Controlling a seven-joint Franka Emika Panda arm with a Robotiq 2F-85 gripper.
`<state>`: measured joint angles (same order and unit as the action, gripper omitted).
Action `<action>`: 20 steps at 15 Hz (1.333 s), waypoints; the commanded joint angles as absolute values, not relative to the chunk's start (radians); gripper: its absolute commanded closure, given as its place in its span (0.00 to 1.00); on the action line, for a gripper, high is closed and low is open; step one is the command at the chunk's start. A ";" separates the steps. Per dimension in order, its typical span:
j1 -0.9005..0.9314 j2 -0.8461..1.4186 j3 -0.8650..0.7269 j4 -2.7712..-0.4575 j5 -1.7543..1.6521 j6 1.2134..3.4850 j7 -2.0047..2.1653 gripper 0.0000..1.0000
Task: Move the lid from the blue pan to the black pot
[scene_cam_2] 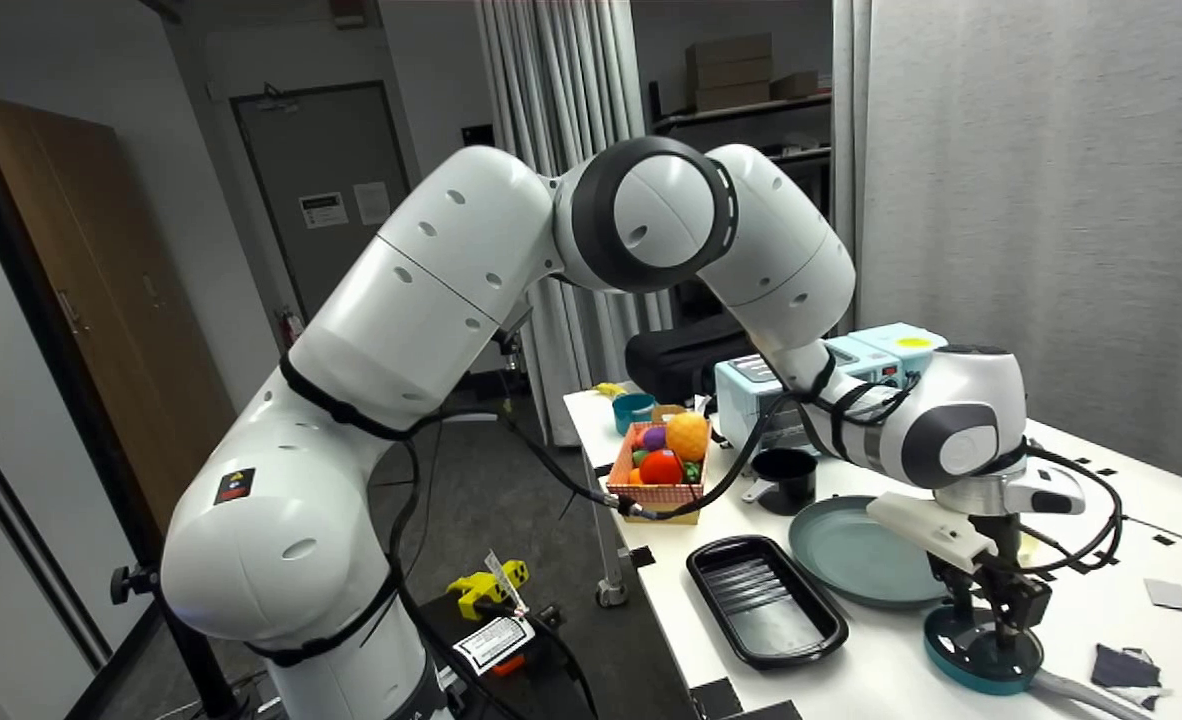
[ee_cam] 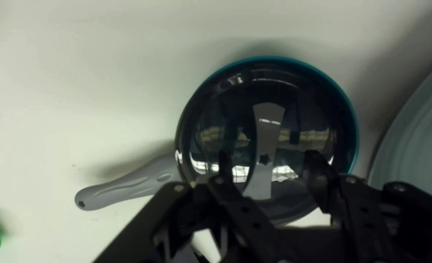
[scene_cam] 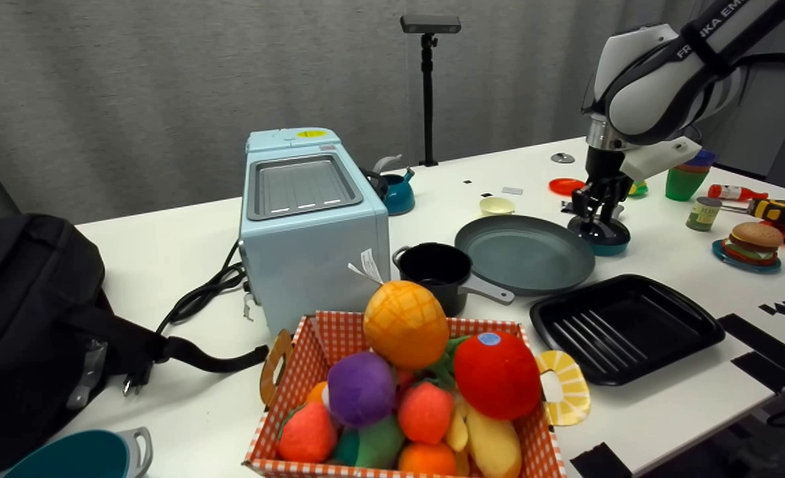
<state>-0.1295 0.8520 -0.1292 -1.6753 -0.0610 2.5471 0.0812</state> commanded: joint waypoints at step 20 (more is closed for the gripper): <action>-0.034 0.585 -0.081 -1.746 -0.082 2.441 0.040 0.96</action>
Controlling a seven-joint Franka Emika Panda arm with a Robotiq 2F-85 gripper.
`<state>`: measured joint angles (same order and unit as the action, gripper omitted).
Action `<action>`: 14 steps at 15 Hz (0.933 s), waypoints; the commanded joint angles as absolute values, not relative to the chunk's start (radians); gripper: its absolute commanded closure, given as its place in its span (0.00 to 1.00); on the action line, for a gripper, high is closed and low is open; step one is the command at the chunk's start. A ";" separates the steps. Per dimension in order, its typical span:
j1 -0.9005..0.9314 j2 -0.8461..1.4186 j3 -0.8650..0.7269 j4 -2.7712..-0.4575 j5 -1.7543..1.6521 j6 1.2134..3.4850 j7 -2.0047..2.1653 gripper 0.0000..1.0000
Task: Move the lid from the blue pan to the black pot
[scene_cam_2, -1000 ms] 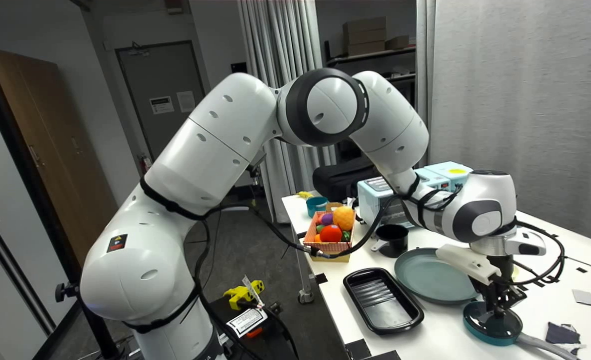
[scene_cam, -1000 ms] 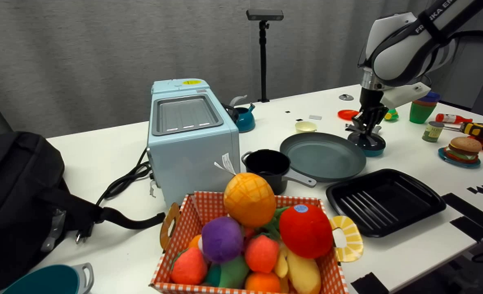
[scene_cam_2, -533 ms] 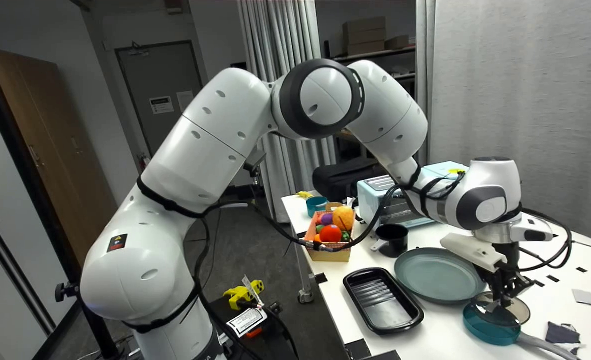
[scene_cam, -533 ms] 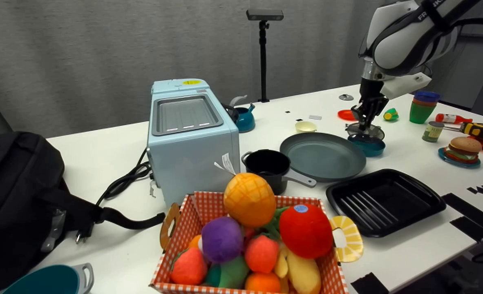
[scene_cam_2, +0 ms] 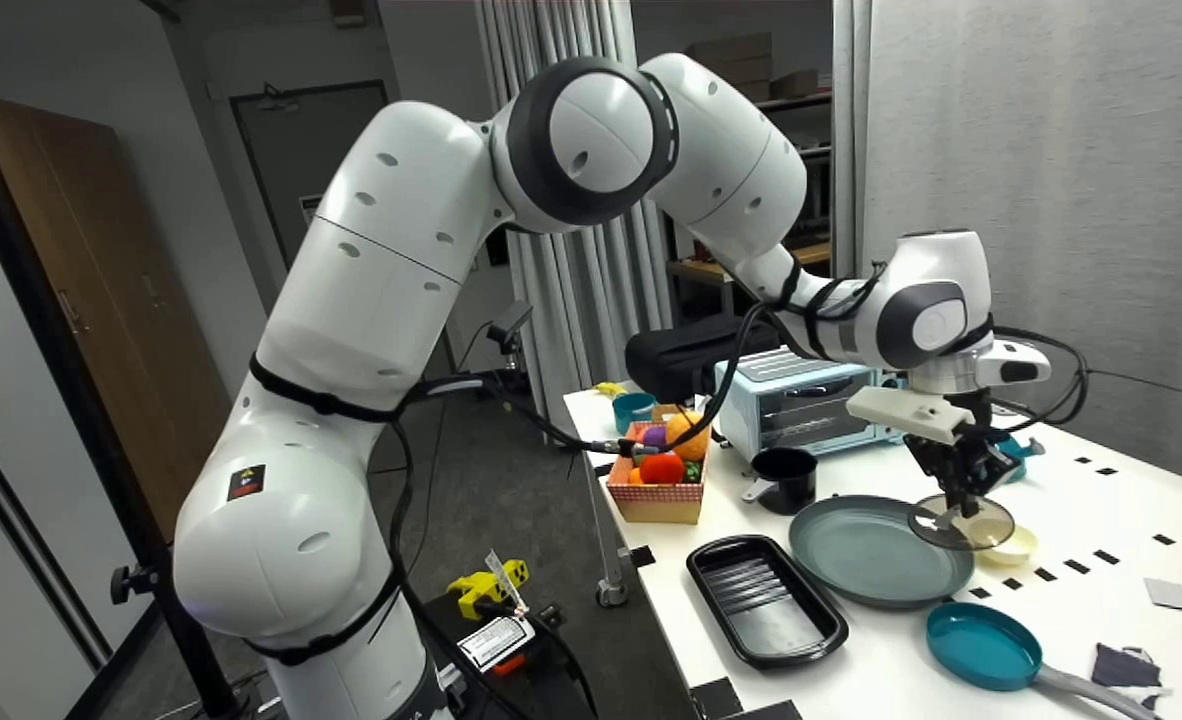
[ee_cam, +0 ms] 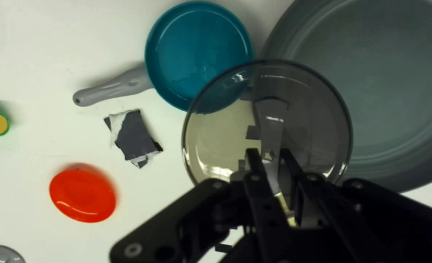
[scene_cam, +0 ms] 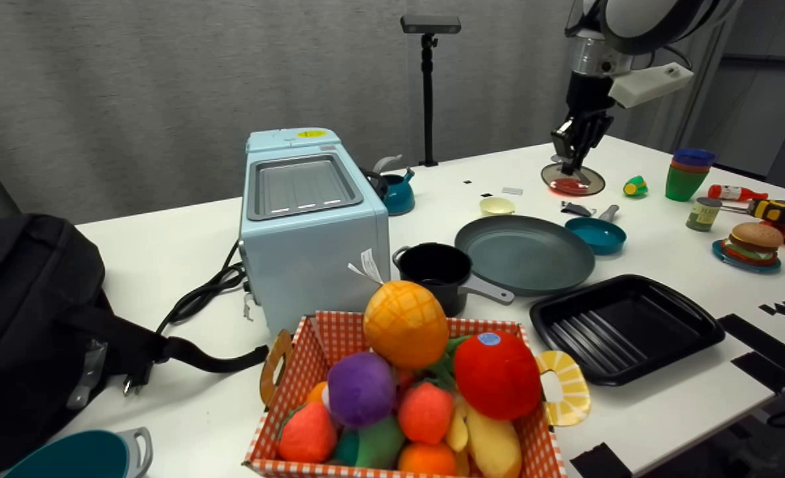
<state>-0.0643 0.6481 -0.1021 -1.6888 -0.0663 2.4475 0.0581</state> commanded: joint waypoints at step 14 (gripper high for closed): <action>0.133 0.604 0.041 -1.759 -0.086 2.427 0.049 0.96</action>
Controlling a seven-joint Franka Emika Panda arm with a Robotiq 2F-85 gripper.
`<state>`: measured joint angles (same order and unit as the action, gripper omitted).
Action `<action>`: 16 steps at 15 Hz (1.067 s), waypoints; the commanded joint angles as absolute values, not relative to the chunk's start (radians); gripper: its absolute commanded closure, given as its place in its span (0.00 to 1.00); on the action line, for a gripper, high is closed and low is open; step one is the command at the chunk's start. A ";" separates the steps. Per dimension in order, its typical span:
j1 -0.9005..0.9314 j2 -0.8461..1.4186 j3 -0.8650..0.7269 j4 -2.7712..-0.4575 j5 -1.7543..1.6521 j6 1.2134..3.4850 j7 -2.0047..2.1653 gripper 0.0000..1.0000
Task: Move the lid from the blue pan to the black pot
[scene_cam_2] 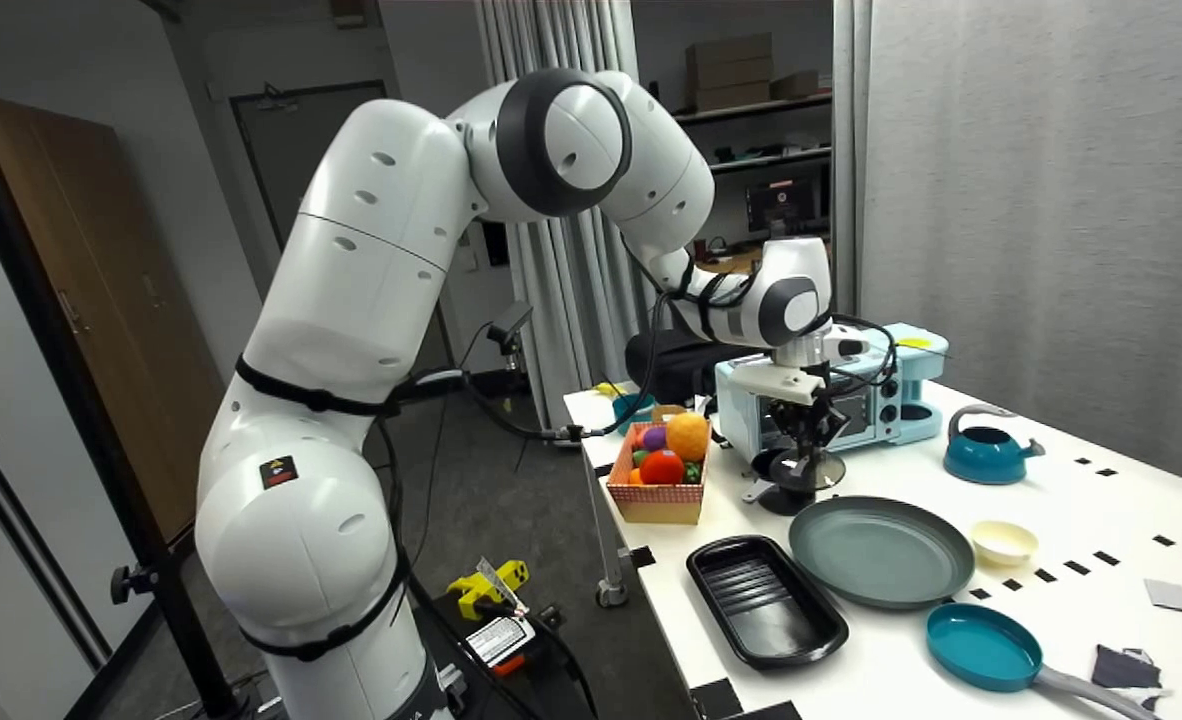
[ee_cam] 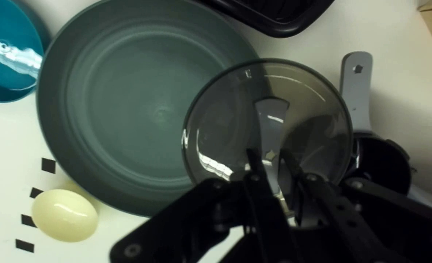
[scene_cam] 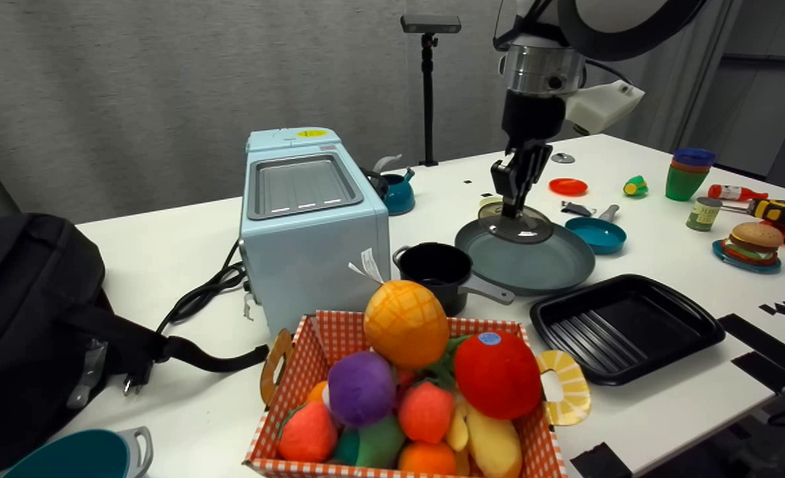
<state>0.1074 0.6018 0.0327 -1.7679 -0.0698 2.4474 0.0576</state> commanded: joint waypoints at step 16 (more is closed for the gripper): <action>0.257 0.763 0.021 -1.579 -0.106 2.518 0.136 0.96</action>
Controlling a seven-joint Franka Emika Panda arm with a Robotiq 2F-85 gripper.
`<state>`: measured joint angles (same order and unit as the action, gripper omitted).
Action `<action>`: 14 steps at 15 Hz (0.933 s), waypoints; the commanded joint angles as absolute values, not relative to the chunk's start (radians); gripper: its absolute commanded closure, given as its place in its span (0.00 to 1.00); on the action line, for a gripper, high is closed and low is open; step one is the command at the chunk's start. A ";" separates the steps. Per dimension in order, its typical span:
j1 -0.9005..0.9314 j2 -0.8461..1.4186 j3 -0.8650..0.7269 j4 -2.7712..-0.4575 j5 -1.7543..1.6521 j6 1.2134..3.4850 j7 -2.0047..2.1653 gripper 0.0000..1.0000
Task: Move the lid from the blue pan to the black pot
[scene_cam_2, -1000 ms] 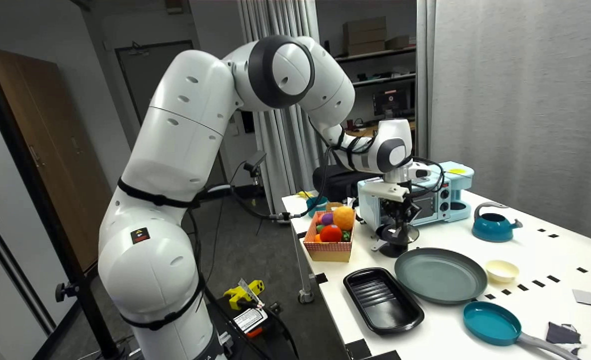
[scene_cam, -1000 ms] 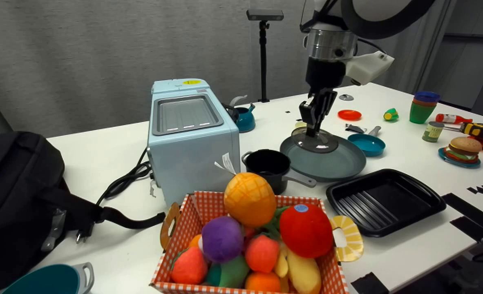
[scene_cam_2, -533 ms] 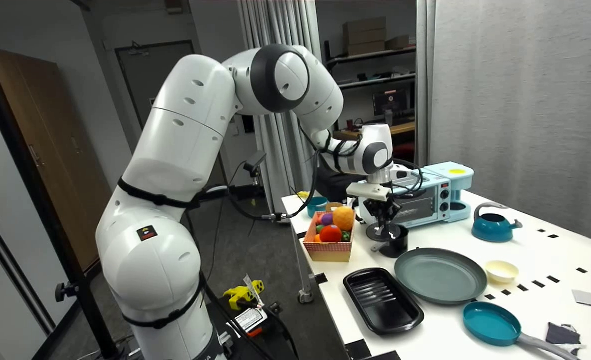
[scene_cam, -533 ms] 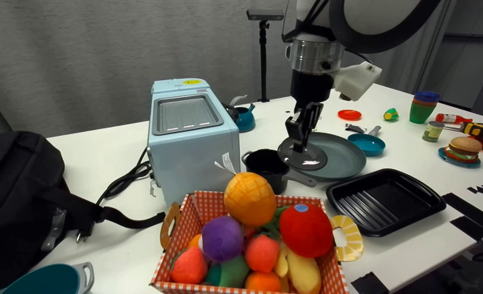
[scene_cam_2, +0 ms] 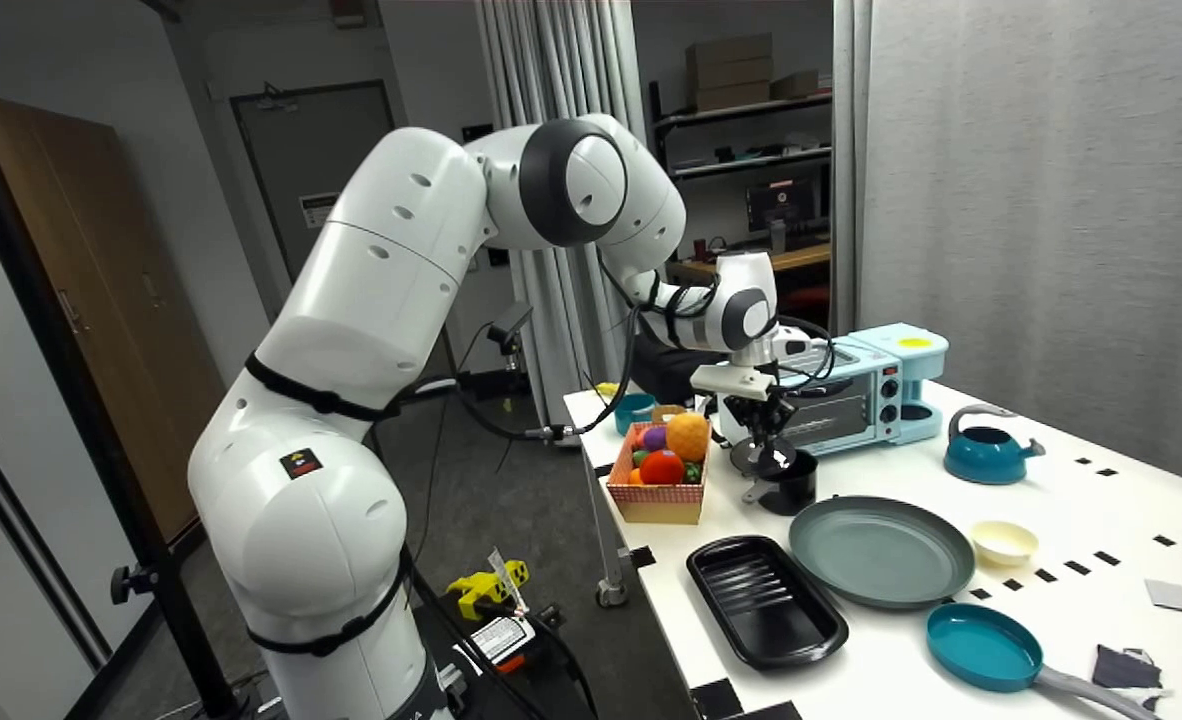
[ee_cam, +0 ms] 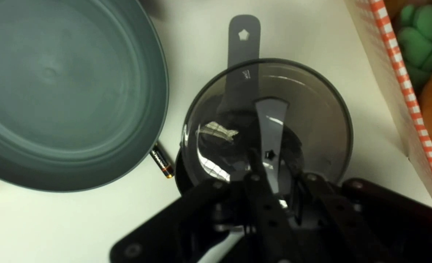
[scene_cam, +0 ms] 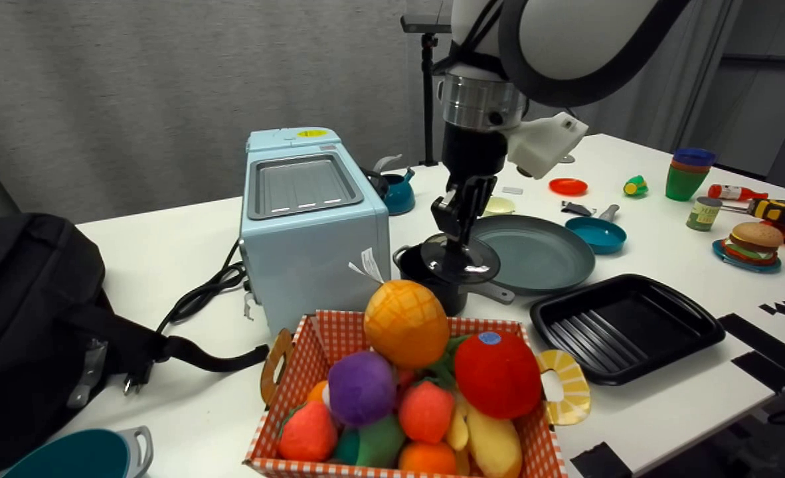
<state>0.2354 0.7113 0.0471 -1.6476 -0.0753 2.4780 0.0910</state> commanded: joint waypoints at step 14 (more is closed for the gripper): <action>0.296 0.879 -0.048 -1.460 -0.147 2.556 0.184 0.96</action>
<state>0.2748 0.8434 -0.0266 -1.5092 -0.1164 2.5452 0.1464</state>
